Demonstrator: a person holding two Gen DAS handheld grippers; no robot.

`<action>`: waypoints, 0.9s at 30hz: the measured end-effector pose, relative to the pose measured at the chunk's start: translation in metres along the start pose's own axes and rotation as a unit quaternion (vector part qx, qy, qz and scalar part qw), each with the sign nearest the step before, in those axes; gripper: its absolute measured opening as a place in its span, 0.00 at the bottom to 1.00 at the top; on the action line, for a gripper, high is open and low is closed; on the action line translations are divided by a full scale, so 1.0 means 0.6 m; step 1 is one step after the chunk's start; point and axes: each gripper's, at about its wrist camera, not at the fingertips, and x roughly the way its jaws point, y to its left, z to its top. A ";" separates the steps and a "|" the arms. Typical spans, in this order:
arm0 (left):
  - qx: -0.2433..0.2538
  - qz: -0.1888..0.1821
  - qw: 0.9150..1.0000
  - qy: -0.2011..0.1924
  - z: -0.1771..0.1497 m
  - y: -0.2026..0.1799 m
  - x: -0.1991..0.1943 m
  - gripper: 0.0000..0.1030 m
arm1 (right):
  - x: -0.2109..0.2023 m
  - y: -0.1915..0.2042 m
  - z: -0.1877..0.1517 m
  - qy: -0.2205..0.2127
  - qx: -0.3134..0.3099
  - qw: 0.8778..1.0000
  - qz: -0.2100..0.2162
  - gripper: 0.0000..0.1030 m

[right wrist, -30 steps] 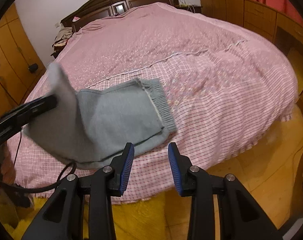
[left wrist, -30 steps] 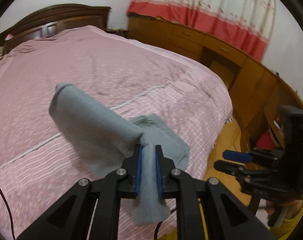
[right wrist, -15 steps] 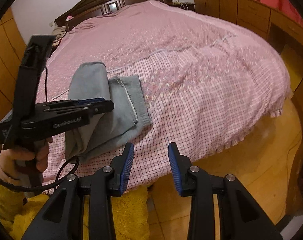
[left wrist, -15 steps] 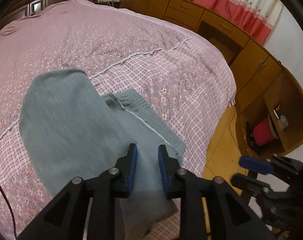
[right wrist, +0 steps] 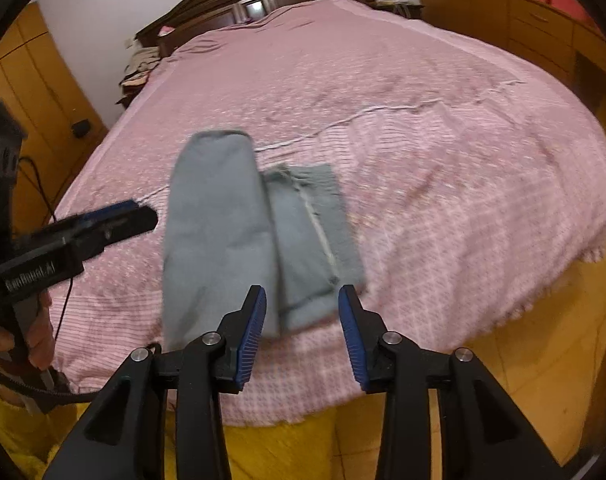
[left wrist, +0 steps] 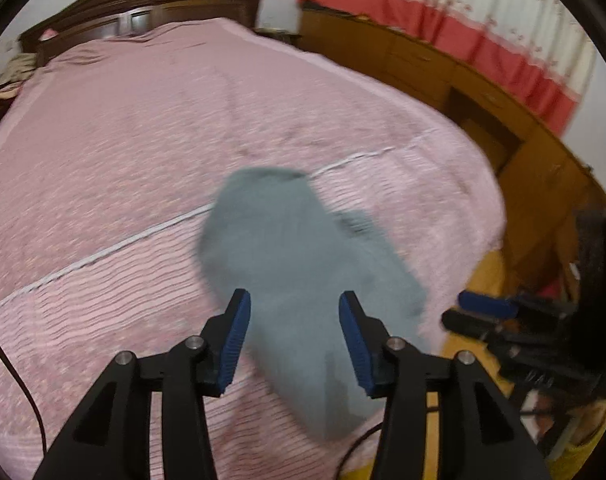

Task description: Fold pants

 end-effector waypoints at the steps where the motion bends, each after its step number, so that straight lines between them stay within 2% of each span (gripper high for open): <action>1: -0.006 0.008 1.000 0.004 -0.007 0.011 0.004 0.47 | 0.013 0.007 0.007 0.008 -0.004 1.000 0.004 0.39; 10: -0.065 0.025 0.997 0.037 -0.068 0.084 0.039 0.47 | 0.107 0.051 0.042 0.052 -0.054 0.997 -0.001 0.39; 17: -0.060 0.019 0.997 0.036 -0.089 0.079 0.050 0.47 | 0.133 0.063 0.054 0.058 -0.073 0.996 -0.013 0.39; 19: -0.066 0.021 0.997 0.046 -0.092 0.075 0.053 0.47 | 0.137 0.068 0.056 0.059 -0.084 0.995 -0.011 0.41; 23: -0.058 0.039 0.997 0.038 -0.098 0.064 0.046 0.47 | 0.147 0.077 0.062 0.066 -0.089 0.994 -0.006 0.41; 27: -0.079 0.033 0.996 0.034 -0.103 0.069 0.034 0.47 | 0.151 0.076 0.061 0.065 -0.090 0.994 -0.003 0.41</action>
